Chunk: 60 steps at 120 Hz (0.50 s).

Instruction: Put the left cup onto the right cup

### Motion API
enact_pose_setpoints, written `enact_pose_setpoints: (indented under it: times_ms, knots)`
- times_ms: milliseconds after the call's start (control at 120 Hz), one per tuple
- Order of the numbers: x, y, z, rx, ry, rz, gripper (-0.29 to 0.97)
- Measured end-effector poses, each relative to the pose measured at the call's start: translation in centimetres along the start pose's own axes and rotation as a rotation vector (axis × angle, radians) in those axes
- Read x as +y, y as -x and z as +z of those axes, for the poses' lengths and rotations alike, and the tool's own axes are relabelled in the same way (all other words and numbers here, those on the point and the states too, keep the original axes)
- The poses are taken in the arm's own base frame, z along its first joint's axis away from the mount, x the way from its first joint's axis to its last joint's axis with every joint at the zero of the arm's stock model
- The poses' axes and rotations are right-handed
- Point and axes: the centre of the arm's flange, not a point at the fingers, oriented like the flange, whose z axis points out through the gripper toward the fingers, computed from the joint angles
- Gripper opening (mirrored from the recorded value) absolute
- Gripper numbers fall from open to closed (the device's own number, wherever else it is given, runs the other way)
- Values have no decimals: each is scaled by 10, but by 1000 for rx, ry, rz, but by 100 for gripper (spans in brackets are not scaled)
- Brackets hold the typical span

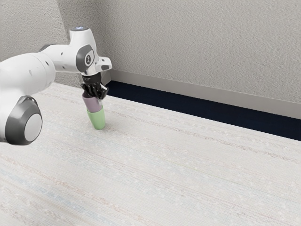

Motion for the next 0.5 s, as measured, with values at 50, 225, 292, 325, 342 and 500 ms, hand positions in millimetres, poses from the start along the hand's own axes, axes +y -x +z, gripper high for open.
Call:
enact_pose_setpoints:
  times_ms: [50, 225, 292, 325, 342, 500]
  knots:
    - [0, 0, 0, 1, 0, 0, 28]
    - [1, -1, -1, 4, 0, 2, 50]
    - [3, -1, -2, 7, 2, 5, 54]
    - [3, -1, -3, 7, 3, 6, 56]
    - [3, -2, -4, 8, 2, 6, 57]
    - [3, 1, -26, 20, 5, 8, 62]
